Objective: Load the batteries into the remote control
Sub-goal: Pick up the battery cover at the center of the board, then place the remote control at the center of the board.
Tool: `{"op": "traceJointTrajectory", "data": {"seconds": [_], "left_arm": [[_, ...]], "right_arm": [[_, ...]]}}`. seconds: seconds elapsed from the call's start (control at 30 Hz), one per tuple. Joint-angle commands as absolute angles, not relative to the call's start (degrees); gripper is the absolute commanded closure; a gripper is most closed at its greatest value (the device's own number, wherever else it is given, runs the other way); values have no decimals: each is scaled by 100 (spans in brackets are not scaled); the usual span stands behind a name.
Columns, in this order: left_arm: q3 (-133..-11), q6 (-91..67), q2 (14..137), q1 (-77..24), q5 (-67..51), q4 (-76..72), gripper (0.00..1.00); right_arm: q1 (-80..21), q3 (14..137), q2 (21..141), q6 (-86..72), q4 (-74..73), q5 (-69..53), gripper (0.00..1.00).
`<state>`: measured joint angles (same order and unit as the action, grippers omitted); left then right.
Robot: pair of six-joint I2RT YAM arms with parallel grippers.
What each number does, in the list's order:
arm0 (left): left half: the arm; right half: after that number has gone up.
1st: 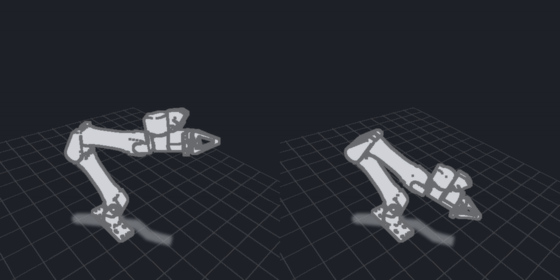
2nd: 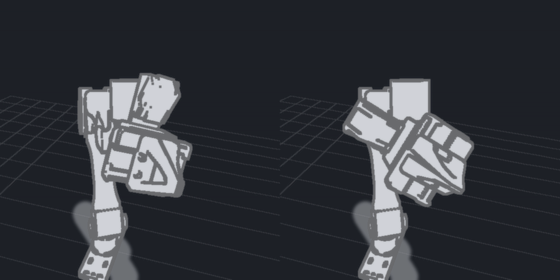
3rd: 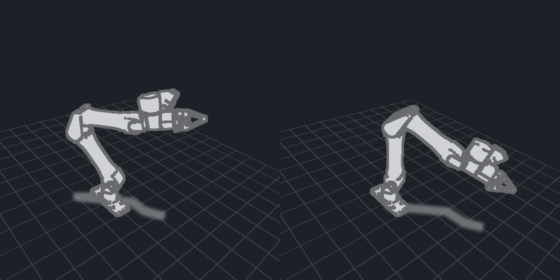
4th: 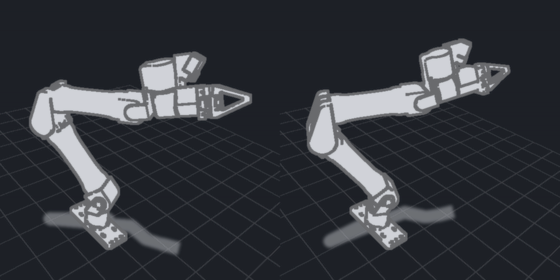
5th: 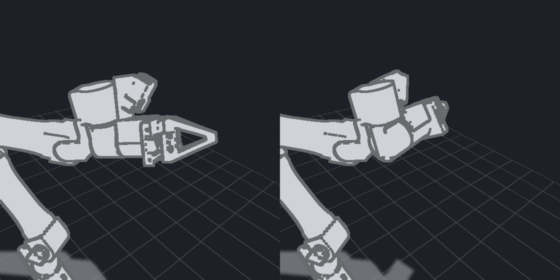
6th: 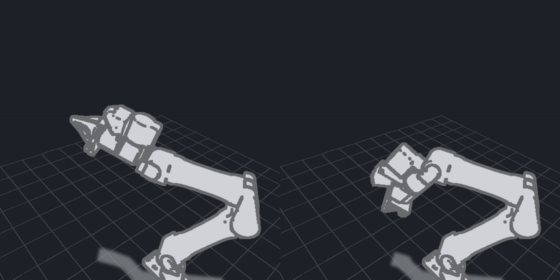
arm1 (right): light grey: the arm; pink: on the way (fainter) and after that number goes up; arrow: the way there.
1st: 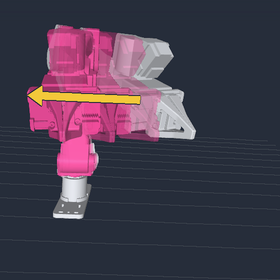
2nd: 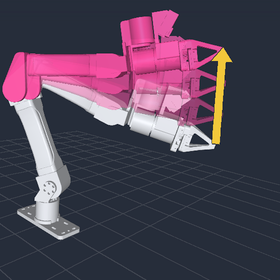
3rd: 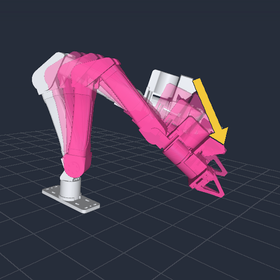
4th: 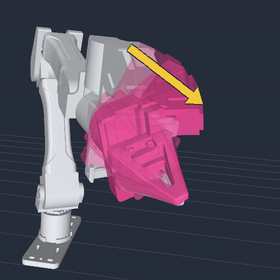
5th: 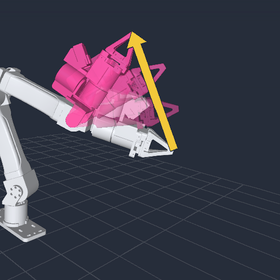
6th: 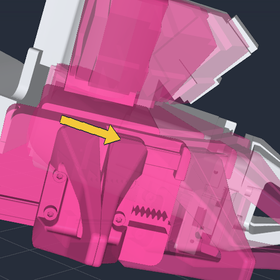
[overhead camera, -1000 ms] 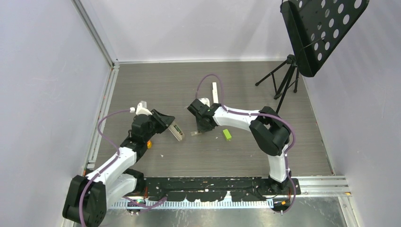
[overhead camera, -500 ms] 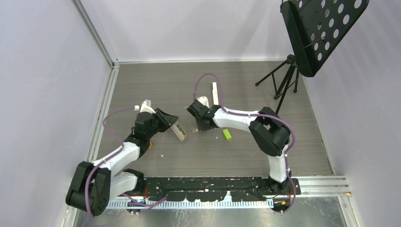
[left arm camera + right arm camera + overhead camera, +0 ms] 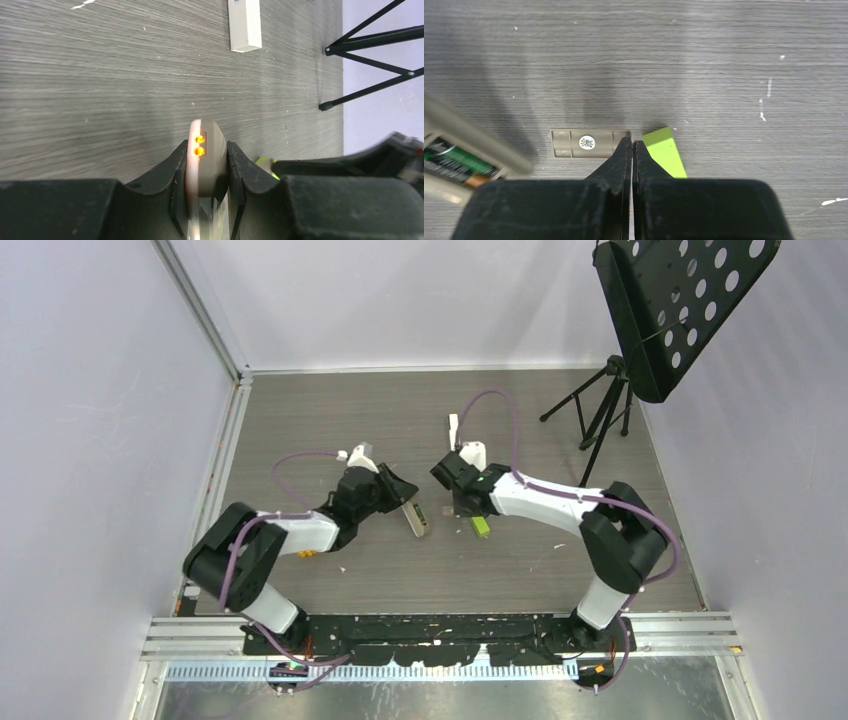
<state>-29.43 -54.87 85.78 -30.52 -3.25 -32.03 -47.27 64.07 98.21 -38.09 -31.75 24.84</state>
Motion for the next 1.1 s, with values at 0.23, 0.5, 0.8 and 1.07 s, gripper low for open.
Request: {"op": "traceJointTrajectory", "data": {"seconds": [0.23,0.5,0.8,1.07], "left_arm": [[-3207,-5541,10051,-3480,941,-5264,91],[-2826,-5637,9720,-3531,1508,-4587,67],[-2726,-5984,9352,-3575,1826,-3567,37],[-3088,-6451,8532,-3603,2304,-1180,13]], "right_arm": [[-4329,6064,8925,-4110,-3069,2122,100],[-4247,6066,8873,-4151,-3055,1768,100],[-4201,6113,8867,-4176,-2934,1541,100],[-4159,6139,8766,-4171,-2937,1289,100]]}}
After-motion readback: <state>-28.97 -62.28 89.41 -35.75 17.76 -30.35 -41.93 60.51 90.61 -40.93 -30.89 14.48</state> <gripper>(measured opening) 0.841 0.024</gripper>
